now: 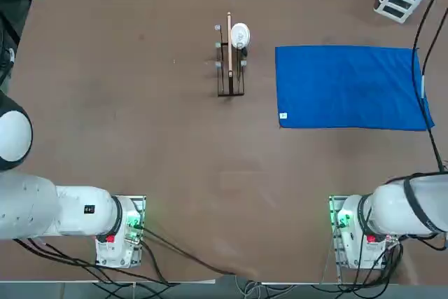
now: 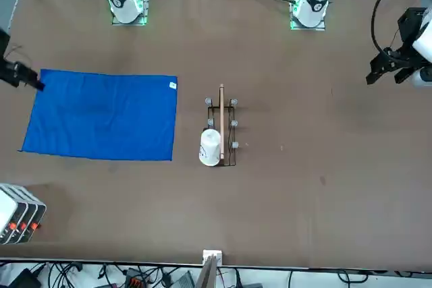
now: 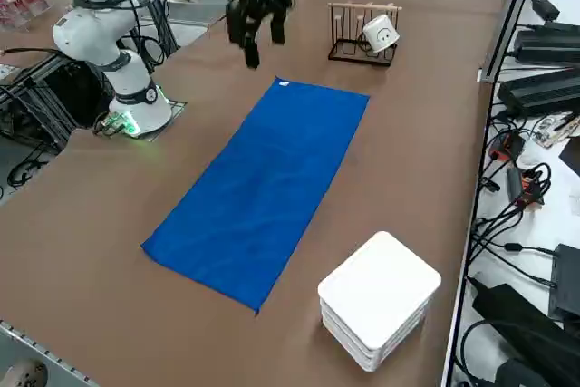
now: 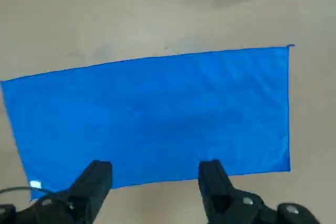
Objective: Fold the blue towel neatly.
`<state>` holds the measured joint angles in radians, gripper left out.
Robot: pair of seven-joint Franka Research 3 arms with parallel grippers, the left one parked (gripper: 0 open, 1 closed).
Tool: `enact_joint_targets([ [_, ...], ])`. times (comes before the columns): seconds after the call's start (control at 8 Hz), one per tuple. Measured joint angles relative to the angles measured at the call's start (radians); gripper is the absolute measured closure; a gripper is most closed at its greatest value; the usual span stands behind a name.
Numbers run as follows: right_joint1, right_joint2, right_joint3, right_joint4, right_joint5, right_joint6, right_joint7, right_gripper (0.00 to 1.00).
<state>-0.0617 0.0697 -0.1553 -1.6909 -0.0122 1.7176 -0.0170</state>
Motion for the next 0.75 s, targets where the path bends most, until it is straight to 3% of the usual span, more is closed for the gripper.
enact_joint_targets([
  [0.5, -0.318, 0.062, -0.008, -0.278, -0.003, 0.313, -0.146, 0.0],
  [0.75, -0.435, 0.101, -0.009, -0.407, -0.003, 0.465, -0.182, 0.0],
])
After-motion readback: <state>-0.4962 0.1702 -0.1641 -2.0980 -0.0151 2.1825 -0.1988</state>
